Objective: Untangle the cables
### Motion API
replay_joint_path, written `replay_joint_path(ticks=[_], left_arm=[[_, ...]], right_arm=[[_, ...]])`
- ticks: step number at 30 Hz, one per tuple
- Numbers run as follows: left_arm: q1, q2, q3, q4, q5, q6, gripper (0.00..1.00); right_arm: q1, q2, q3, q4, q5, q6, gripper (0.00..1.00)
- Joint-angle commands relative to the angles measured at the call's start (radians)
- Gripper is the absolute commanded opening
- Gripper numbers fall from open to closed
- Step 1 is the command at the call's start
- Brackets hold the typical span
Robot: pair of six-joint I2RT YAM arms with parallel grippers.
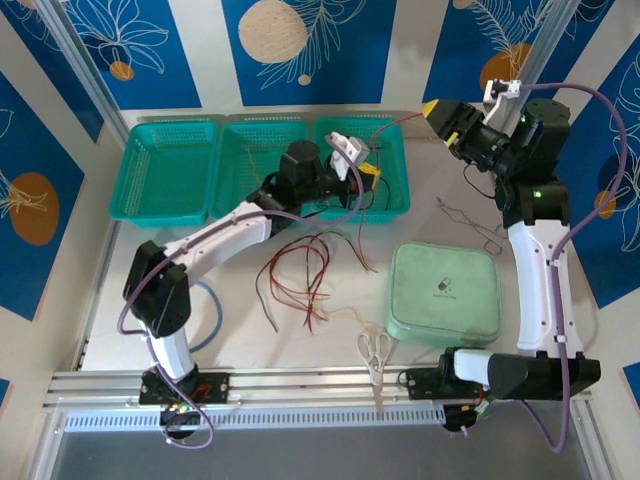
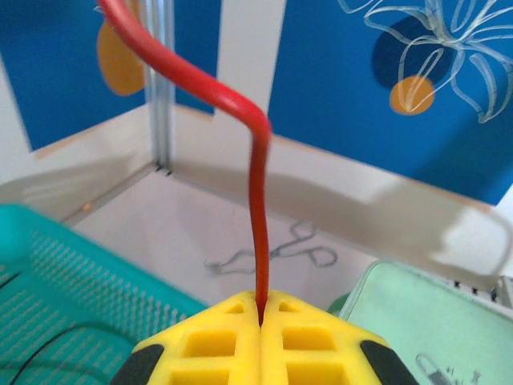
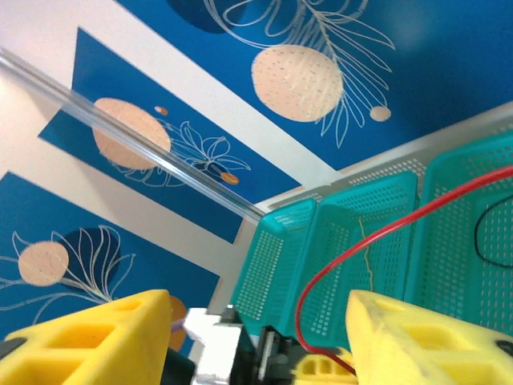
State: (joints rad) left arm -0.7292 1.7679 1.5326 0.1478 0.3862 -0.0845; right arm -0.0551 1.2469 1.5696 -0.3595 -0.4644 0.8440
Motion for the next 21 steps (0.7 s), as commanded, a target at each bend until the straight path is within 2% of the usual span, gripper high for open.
replay_joint_path(ticks=[1, 11, 15, 21], left_arm=[[0.074, -0.133, 0.045, -0.203, -0.074, 0.044, 0.00], [0.349, -0.314, 0.109, -0.377, -0.242, 0.187, 0.00], [0.458, -0.294, 0.189, -0.390, -0.257, 0.219, 0.00], [0.561, -0.218, 0.297, -0.376, -0.381, 0.295, 0.00]], right_arm=[[-0.021, -0.006, -0.017, -0.006, -0.048, 0.012, 0.63], [-0.028, -0.020, -0.046, -0.025, -0.055, 0.010, 0.64], [-0.020, -0.036, -0.060, -0.043, -0.049, -0.005, 0.64], [-0.021, -0.043, -0.064, -0.070, -0.044, -0.026, 0.64]])
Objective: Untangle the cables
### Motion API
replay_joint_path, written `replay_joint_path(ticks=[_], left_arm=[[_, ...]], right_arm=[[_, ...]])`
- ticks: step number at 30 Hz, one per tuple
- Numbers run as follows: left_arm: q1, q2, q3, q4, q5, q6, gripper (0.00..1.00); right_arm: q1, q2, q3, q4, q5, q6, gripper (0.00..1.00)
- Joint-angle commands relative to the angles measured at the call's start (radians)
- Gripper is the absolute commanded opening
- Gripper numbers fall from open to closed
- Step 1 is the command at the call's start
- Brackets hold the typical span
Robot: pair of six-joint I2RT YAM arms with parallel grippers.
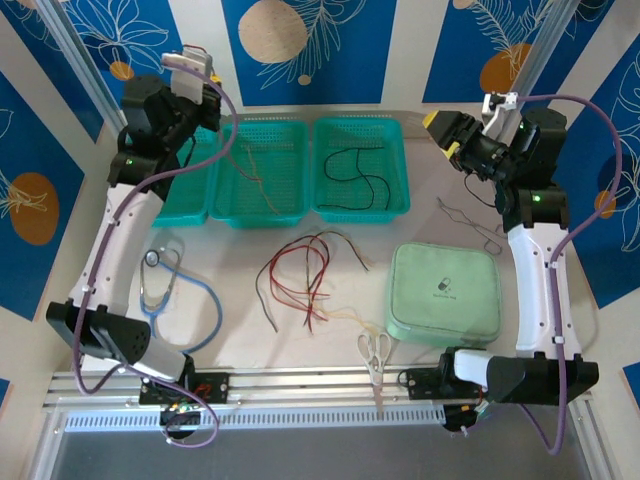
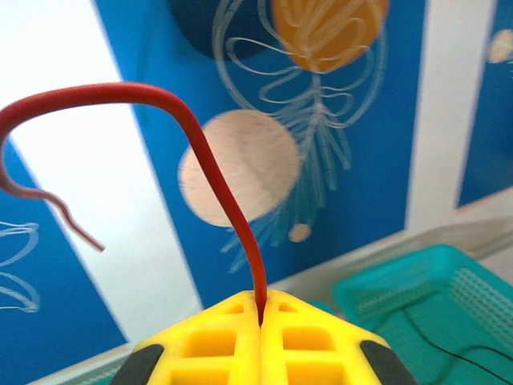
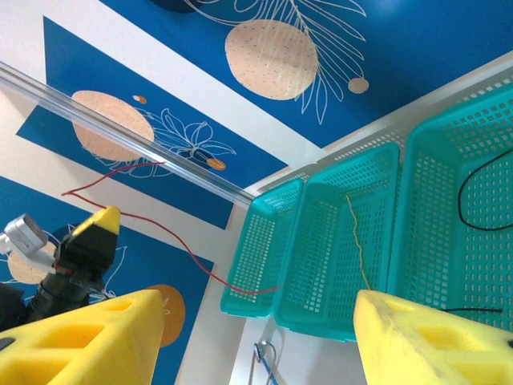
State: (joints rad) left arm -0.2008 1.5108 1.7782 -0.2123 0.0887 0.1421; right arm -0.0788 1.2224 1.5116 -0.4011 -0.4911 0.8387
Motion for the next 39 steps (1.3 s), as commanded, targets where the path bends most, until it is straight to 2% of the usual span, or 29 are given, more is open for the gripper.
replay_joint_path(ticks=[1, 6, 13, 16, 19, 24, 27, 33, 39], left_arm=[[0.049, 0.057, 0.073, -0.021, -0.105, 0.088, 0.00], [0.112, 0.117, 0.105, -0.027, -0.183, 0.182, 0.00], [0.185, 0.147, 0.008, 0.076, -0.300, 0.277, 0.00], [0.201, 0.197, 0.033, 0.012, -0.321, 0.305, 0.00], [0.194, 0.261, 0.025, -0.018, -0.390, 0.362, 0.00], [0.179, 0.256, -0.211, 0.276, -0.511, 0.430, 0.00], [0.182, 0.307, -0.189, 0.229, -0.533, 0.417, 0.00], [0.206, 0.401, -0.100, -0.016, -0.438, 0.301, 0.00], [0.260, 0.453, -0.090, -0.137, -0.347, 0.176, 0.00]], right_arm=[[0.002, -0.017, -0.002, -0.033, -0.017, -0.024, 0.64], [0.003, -0.006, 0.023, -0.056, -0.021, -0.037, 0.64], [0.010, 0.002, 0.016, -0.066, -0.020, -0.042, 0.63], [0.015, 0.006, 0.012, -0.064, -0.014, -0.045, 0.63], [0.023, 0.012, 0.017, -0.065, -0.014, -0.044, 0.63], [0.036, 0.026, 0.039, -0.081, -0.013, -0.055, 0.63], [0.039, 0.028, 0.054, -0.101, -0.010, -0.070, 0.63], [0.039, 0.020, 0.062, -0.126, 0.003, -0.084, 0.63], [0.040, 0.012, 0.048, -0.125, 0.004, -0.081, 0.63]])
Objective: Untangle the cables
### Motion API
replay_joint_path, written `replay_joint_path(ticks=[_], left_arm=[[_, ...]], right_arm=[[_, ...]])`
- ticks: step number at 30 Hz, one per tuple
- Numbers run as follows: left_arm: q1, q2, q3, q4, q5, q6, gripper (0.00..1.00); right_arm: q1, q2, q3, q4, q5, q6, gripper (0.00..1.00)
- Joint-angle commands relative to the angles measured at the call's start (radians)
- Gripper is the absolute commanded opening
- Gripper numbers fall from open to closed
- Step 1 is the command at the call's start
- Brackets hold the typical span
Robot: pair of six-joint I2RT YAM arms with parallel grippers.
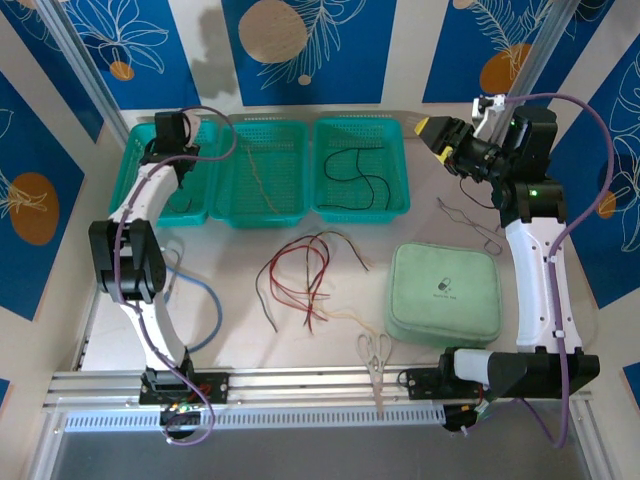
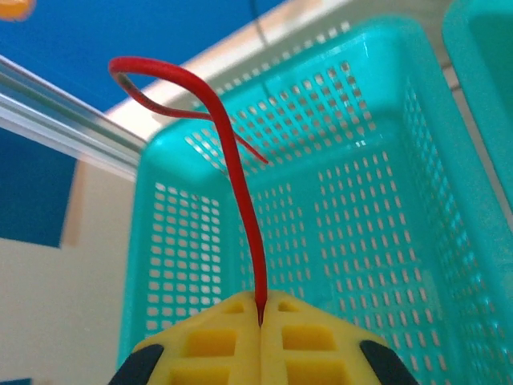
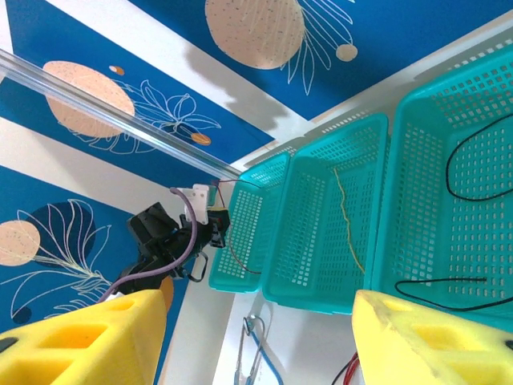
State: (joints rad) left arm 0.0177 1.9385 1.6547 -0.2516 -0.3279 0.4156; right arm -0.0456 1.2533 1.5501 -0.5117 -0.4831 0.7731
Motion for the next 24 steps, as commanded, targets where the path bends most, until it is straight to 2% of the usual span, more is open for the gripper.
replay_joint_path(ticks=[1, 3, 6, 19, 23, 24], left_arm=[[0.054, 0.032, 0.032, -0.110, 0.100, -0.121, 0.00], [0.085, 0.074, 0.096, -0.210, 0.202, -0.164, 0.00], [0.106, 0.140, 0.181, -0.312, 0.254, -0.179, 0.00], [0.113, 0.341, 0.374, -0.413, 0.306, -0.183, 0.00], [0.114, 0.360, 0.386, -0.417, 0.310, -0.194, 0.00], [0.114, 0.351, 0.382, -0.414, 0.308, -0.201, 0.06]], right_arm=[[0.008, -0.017, 0.009, -0.016, -0.004, -0.016, 0.63], [0.011, -0.016, 0.013, -0.018, -0.003, -0.015, 0.63], [0.017, -0.017, 0.014, -0.019, 0.002, -0.018, 0.63], [0.042, -0.022, 0.035, -0.062, 0.027, -0.031, 0.63], [0.054, -0.026, 0.037, -0.063, 0.038, -0.026, 0.63], [0.057, -0.026, 0.040, -0.065, 0.039, -0.027, 0.63]])
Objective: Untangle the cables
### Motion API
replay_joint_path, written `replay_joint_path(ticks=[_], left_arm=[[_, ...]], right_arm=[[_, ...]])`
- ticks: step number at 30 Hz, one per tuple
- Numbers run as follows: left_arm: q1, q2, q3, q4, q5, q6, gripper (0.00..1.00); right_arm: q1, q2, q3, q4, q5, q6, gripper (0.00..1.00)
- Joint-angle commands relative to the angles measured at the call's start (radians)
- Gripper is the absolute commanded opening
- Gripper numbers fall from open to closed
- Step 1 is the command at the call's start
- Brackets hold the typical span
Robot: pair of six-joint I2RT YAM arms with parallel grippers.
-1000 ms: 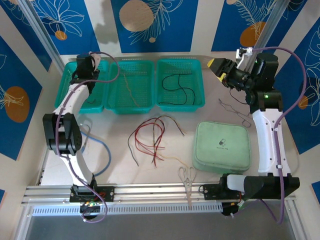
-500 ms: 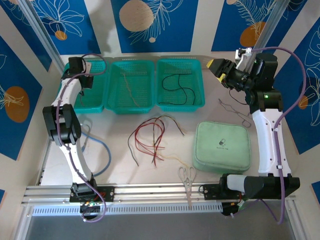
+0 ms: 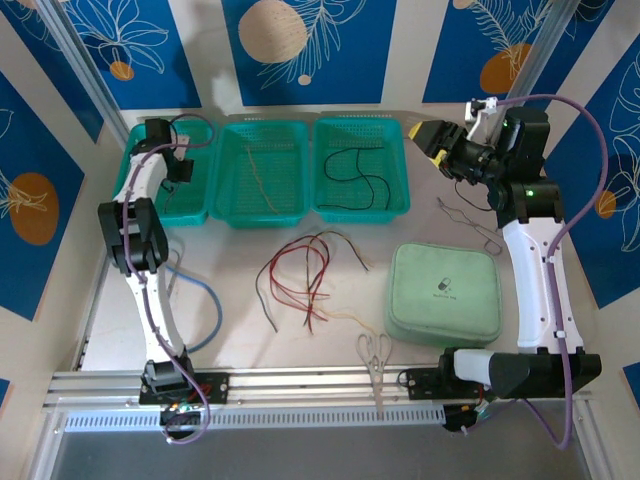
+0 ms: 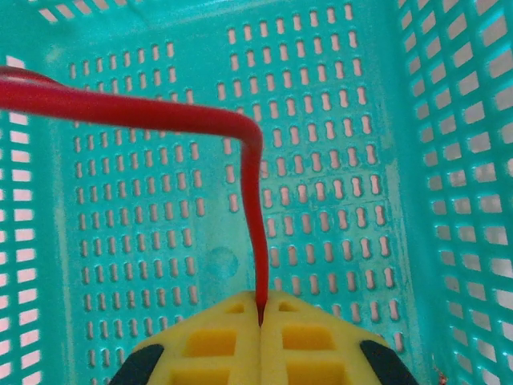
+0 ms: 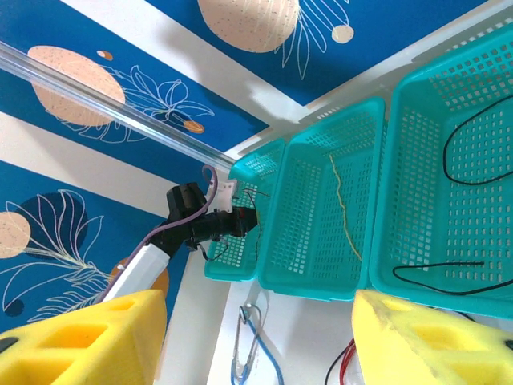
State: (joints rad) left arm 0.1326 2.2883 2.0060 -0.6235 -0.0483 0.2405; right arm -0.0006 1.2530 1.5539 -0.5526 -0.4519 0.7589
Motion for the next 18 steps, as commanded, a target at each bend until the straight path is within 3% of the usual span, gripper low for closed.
replay_joint_path(ticks=[1, 2, 3, 6, 10, 18], left_arm=[[-0.001, -0.011, 0.023, -0.035, 0.030, -0.029, 0.29], [-0.001, -0.025, 0.015, -0.024, 0.026, -0.033, 0.55], [-0.001, -0.040, 0.013, -0.022, 0.021, -0.034, 0.65], [-0.006, -0.092, 0.013, -0.012, 0.033, -0.045, 0.82], [-0.022, -0.168, 0.012, -0.005, 0.020, -0.050, 0.93], [-0.109, -0.406, -0.136, 0.013, 0.003, -0.060, 0.96]], right_arm=[[0.014, -0.024, 0.039, -0.026, 0.010, -0.016, 0.63], [0.018, -0.023, 0.046, -0.029, 0.012, -0.019, 0.63], [0.020, -0.020, 0.052, -0.032, 0.012, -0.020, 0.63], [0.031, -0.018, 0.057, -0.031, 0.015, -0.019, 0.63], [0.050, -0.026, 0.043, -0.032, 0.028, -0.026, 0.63], [0.108, -0.049, -0.035, -0.157, 0.123, -0.135, 0.62]])
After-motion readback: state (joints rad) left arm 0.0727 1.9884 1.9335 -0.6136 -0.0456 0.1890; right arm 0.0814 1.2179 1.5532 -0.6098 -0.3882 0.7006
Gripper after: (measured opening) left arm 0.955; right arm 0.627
